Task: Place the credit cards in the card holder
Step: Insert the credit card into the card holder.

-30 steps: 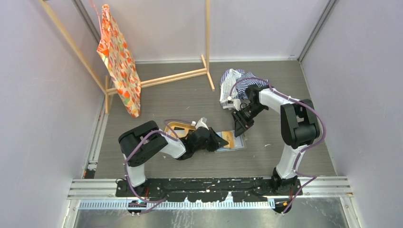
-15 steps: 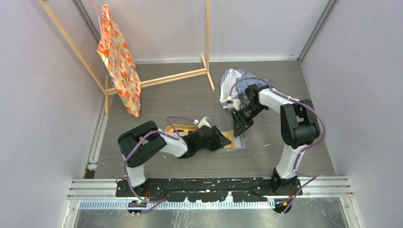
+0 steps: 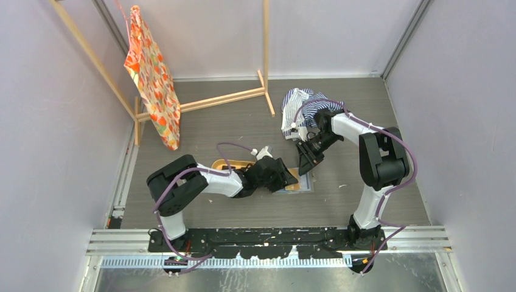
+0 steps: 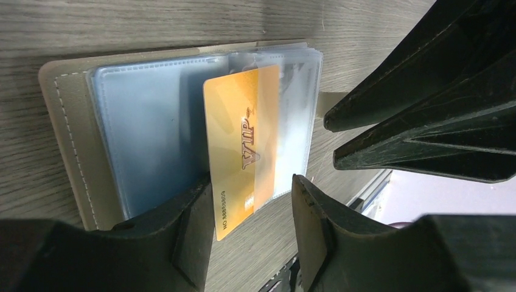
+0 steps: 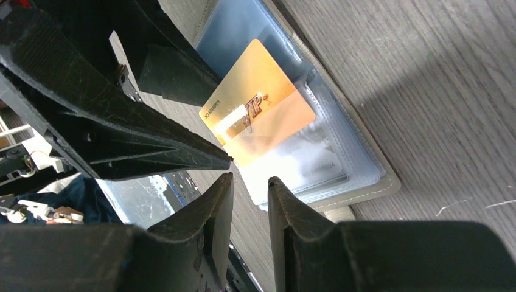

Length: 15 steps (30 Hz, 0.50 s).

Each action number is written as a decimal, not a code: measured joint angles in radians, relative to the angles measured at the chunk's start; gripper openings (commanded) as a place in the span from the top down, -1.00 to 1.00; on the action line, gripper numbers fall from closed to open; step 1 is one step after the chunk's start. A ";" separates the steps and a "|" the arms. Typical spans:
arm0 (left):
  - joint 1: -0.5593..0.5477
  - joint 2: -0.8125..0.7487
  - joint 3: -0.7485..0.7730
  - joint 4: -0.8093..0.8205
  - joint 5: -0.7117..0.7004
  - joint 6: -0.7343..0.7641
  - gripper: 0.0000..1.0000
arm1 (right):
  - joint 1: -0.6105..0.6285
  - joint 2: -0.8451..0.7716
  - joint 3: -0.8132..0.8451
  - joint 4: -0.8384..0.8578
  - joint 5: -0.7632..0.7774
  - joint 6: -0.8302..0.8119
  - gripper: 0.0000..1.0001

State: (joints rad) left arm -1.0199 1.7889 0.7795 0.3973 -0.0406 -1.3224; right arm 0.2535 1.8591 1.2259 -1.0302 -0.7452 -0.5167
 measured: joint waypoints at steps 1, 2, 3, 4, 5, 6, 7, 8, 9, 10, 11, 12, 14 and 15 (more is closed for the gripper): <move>0.000 -0.001 0.010 -0.020 0.000 0.004 -0.05 | 0.000 0.000 0.001 0.000 0.000 0.000 0.35; 0.000 -0.002 0.023 -0.043 0.000 0.010 -0.07 | 0.000 0.000 0.002 0.000 0.000 0.000 0.35; 0.000 -0.003 0.034 -0.066 0.000 0.018 -0.09 | 0.000 0.000 0.003 -0.001 0.000 0.000 0.35; -0.001 -0.005 0.045 -0.087 0.000 0.024 -0.10 | 0.000 0.000 0.004 0.000 0.001 0.000 0.35; -0.001 -0.006 0.055 -0.107 0.000 0.030 -0.11 | 0.000 0.000 0.005 -0.001 0.001 0.000 0.35; -0.001 -0.008 0.065 -0.130 -0.001 0.039 -0.11 | 0.000 0.000 0.006 0.000 0.001 0.000 0.35; -0.001 -0.010 0.073 -0.148 -0.001 0.047 -0.12 | 0.000 0.000 0.006 -0.001 0.001 0.000 0.35; -0.001 -0.011 0.082 -0.170 -0.003 0.054 -0.12 | 0.000 0.000 0.006 0.000 0.001 0.000 0.35; -0.001 -0.014 0.087 -0.185 -0.005 0.060 -0.12 | 0.000 0.000 0.006 -0.001 0.001 0.000 0.35; -0.001 -0.019 0.090 -0.204 -0.008 0.070 -0.12 | 0.000 0.000 0.006 -0.001 0.001 0.000 0.35; -0.001 -0.023 0.092 -0.217 -0.010 0.076 -0.11 | 0.000 0.000 0.006 0.000 0.001 0.000 0.35; -0.001 -0.026 0.095 -0.232 -0.013 0.080 -0.11 | 0.000 0.000 0.006 -0.001 0.002 0.000 0.35; -0.001 -0.028 0.104 -0.256 -0.014 0.095 -0.11 | 0.000 0.000 0.006 0.000 0.002 0.000 0.35; -0.001 -0.028 0.109 -0.266 -0.015 0.102 -0.11 | 0.000 0.000 0.006 0.000 0.002 0.000 0.35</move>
State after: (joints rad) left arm -1.0210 1.7607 0.8883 0.1318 -0.0555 -1.2205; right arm 0.2535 1.8587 1.2324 -1.0306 -0.7437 -0.5167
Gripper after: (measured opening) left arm 0.556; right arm 0.326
